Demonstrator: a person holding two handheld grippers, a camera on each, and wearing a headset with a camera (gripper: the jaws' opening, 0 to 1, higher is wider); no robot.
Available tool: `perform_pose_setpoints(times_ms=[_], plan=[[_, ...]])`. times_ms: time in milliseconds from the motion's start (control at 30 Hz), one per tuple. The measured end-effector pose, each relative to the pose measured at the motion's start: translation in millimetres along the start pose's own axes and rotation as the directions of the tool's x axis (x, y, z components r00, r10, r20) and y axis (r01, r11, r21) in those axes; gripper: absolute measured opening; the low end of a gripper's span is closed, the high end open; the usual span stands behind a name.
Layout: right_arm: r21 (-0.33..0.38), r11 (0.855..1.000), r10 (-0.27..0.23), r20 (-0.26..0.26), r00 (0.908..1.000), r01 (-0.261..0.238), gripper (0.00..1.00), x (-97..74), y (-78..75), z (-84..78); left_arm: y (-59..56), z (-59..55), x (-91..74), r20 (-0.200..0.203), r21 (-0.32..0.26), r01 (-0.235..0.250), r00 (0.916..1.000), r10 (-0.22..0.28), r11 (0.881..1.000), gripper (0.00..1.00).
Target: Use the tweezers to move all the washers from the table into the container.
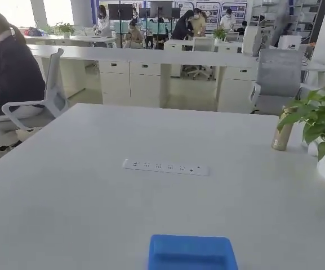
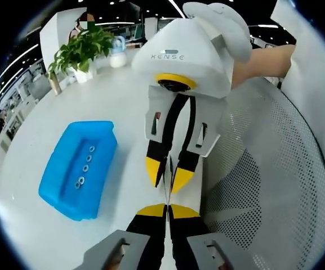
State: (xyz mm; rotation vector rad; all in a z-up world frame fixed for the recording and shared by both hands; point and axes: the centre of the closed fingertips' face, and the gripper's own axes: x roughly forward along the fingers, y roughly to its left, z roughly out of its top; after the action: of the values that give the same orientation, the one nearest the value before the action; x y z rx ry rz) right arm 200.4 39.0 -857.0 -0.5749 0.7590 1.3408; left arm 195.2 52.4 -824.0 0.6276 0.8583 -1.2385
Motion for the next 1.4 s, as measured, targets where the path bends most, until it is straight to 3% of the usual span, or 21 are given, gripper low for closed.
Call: perform_pose_setpoints(times_ms=[233,700,733,800,867,1000,1233,1367,1400], plan=[[0.023,1.0,0.01,-0.003,0.9999,-0.01,0.1,5.1,3.4,-5.4,-4.2,-10.3,10.9,-0.049,-0.022,0.026,0.9984,-0.027,0.999,0.0],[0.041,0.999,0.005,0.003,1.0,-0.005,0.12,6.2,6.0,-8.3,-5.3,-17.4,20.8,-0.154,0.047,0.038,0.9876,-0.03,0.998,0.0],[0.039,0.999,-0.001,0.001,1.0,0.001,0.13,5.5,6.5,-9.3,-5.3,-17.7,21.2,-0.161,0.052,0.038,0.9865,-0.03,0.998,0.0],[-0.012,0.997,-0.072,-0.011,0.9973,0.072,0.14,1.3,-2.8,-11.6,-5.3,-18.3,21.7,-0.17,0.055,0.042,0.9849,-0.032,0.998,0.0],[-0.012,0.998,-0.067,-0.027,0.9974,0.066,0.16,-2.9,2.1,-15.1,-4.4,-19.2,22.5,-0.179,0.065,0.042,0.9833,-0.03,0.997,0.0],[0.027,0.994,-0.104,0.01,0.9945,0.103,0.19,-14.3,-0.1,-14.9,-4.0,-20.6,23.1,-0.196,0.075,0.044,0.9802,-0.028,0.996,0.0],[0.088,0.977,-0.199,0.027,0.9797,0.196,0.24,-41.0,-10.0,-24.3,-1.3,-21.6,24.7,-0.215,0.074,0.045,0.9762,-0.029,0.996,0.0],[0.079,0.956,-0.284,0.006,0.9589,0.282,0.23,-61.3,-22.4,-32.8,2.2,-22.3,25.3,-0.233,0.054,0.036,0.9722,-0.023,0.998,0.0],[0.101,0.945,-0.314,0.009,0.9493,0.312,0.24,-68.3,-26.7,-34.7,2.9,-22.5,24.8,-0.239,0.049,0.034,0.9707,-0.021,0.998,0.0]])
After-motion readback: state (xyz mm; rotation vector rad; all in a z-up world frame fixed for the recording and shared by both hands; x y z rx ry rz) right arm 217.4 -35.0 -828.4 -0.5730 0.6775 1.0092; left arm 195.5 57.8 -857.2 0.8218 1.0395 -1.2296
